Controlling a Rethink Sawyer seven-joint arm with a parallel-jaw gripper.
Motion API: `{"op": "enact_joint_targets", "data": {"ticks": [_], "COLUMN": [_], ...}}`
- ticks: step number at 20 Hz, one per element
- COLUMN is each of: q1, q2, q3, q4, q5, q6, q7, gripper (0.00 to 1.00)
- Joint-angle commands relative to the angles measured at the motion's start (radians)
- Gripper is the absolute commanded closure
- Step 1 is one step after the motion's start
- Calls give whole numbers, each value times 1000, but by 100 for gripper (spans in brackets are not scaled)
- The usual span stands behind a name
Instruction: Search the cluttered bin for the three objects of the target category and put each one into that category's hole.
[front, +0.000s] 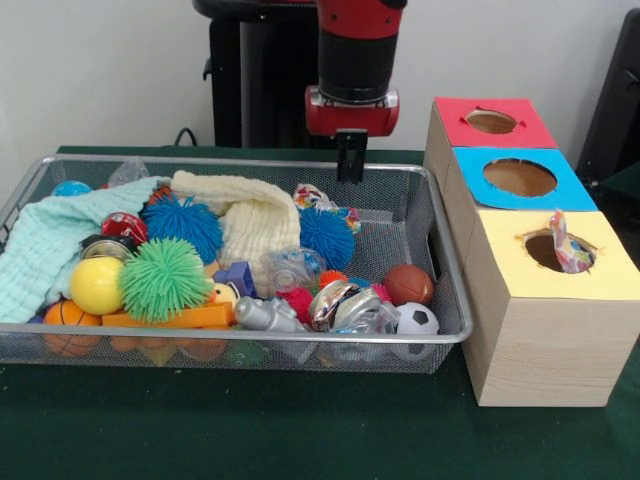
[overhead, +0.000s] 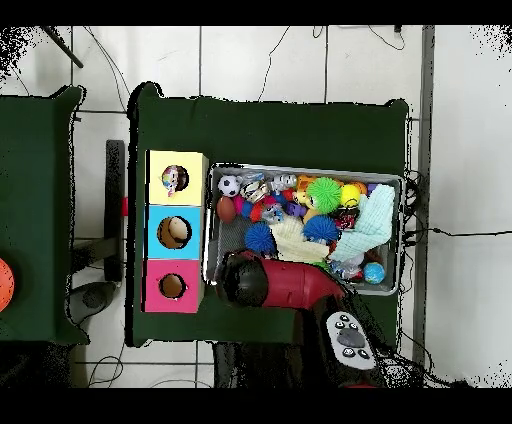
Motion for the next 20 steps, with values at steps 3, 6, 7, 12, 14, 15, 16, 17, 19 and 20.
{"op": "enact_joint_targets", "data": {"ticks": [3, 6, 7, 12, 14, 15, 16, 17, 19, 20], "q1": [-12, -11, -8, 20, 21, 21, 26, 28, 23, 20], "q2": [-62, -60, -55, -35, -26, -21, -17, -14, -9, -5], "q3": [109, 103, 97, 51, 41, 35, 25, 18, 14, 12], "q4": [-6, 1, -5, -42, -39, -38, -39, -39, -41, -48], "q5": [115, 123, 119, 73, 64, 62, 57, 53, 44, 35], "q6": [60, 34, 34, 17, -11, -25, -38, -45, -51, -51], "q7": [172, 169, 163, 134, 139, 143, 148, 149, 139, 127], "gripper": [100, 100, 100, 0, 0, 0, 0, 0, 0, 0]}}
